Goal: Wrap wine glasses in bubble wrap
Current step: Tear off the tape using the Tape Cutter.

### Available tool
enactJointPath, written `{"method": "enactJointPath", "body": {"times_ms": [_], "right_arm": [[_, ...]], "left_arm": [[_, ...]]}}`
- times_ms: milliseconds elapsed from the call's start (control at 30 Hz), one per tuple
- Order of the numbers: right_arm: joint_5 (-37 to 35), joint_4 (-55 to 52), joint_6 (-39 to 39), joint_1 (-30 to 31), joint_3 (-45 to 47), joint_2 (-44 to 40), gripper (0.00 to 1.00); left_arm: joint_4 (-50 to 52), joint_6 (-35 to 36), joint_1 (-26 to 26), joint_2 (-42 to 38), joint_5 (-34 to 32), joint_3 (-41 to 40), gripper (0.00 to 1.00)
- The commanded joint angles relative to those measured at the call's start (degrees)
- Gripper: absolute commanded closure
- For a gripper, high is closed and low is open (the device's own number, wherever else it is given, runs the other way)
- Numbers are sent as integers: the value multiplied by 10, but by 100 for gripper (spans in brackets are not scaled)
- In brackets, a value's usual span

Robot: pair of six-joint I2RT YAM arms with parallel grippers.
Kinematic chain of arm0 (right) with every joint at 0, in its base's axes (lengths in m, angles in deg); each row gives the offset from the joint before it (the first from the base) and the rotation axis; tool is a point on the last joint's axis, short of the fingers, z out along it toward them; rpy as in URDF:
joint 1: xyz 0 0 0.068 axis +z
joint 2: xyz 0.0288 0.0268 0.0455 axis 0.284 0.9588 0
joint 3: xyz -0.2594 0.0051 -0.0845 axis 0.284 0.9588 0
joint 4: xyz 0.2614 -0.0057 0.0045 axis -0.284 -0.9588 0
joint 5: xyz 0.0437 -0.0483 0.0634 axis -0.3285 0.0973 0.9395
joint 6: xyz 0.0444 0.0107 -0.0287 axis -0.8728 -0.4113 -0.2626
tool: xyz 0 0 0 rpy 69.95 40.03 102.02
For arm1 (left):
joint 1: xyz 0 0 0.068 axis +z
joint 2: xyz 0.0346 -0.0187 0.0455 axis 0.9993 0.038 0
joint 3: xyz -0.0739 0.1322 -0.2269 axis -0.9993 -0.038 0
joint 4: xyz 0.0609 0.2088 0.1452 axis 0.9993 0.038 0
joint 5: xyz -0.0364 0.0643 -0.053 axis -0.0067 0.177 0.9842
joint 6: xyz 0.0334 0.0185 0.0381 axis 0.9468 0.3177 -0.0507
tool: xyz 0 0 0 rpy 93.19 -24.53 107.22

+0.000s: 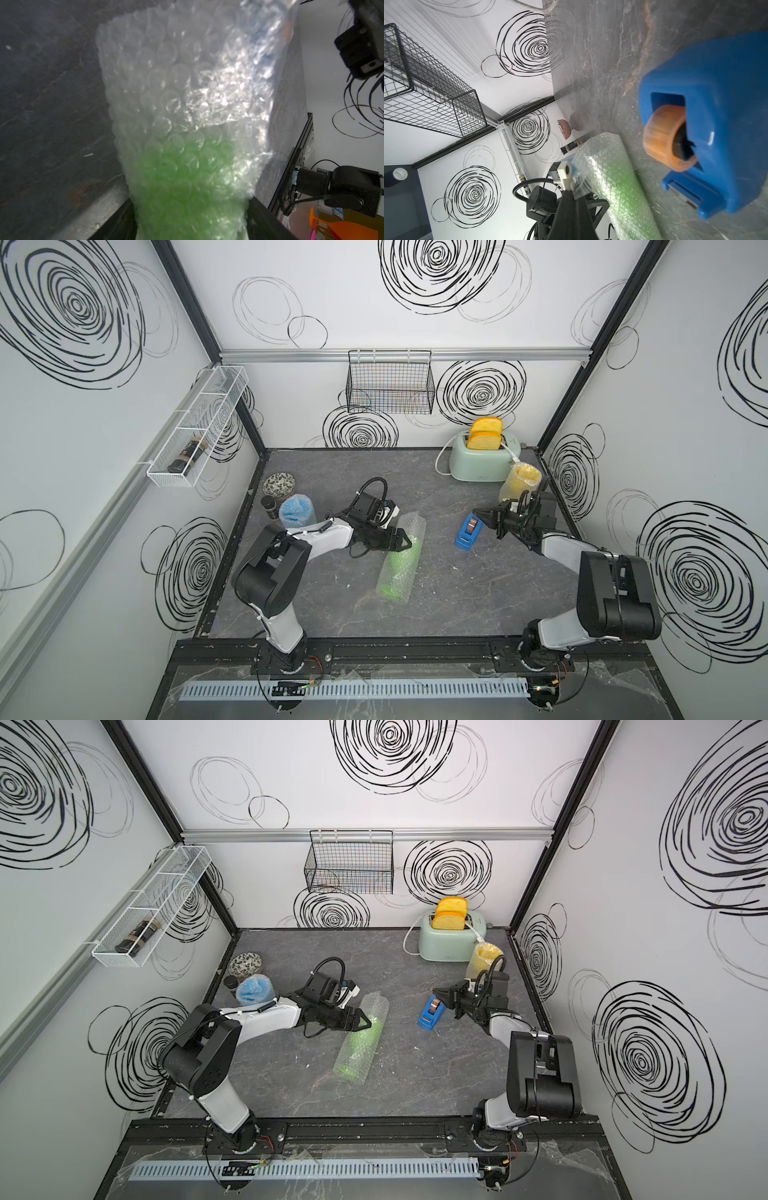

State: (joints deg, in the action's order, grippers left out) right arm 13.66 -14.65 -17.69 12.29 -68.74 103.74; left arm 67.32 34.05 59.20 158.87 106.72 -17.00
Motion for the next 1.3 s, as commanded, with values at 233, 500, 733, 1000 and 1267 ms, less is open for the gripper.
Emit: {"method": "enactJointPath", "body": {"times_ms": [233, 500, 733, 1000, 1267], "right_arm": [[-9, 25, -23, 30, 23, -39, 100], [-52, 34, -30, 78, 102, -92, 100], [-99, 57, -25, 129, 164, -91, 100], [-121, 74, -24, 147, 211, -94, 100], [-177, 47, 14, 173, 227, -70, 100]], "left_arm": [[59, 12, -9, 10, -43, -18, 22], [56, 11, -10, 9, -40, -18, 22], [55, 10, -12, 5, -41, -20, 22], [52, 12, -12, 4, -39, -21, 22], [53, 11, -12, 7, -38, -20, 22]]}}
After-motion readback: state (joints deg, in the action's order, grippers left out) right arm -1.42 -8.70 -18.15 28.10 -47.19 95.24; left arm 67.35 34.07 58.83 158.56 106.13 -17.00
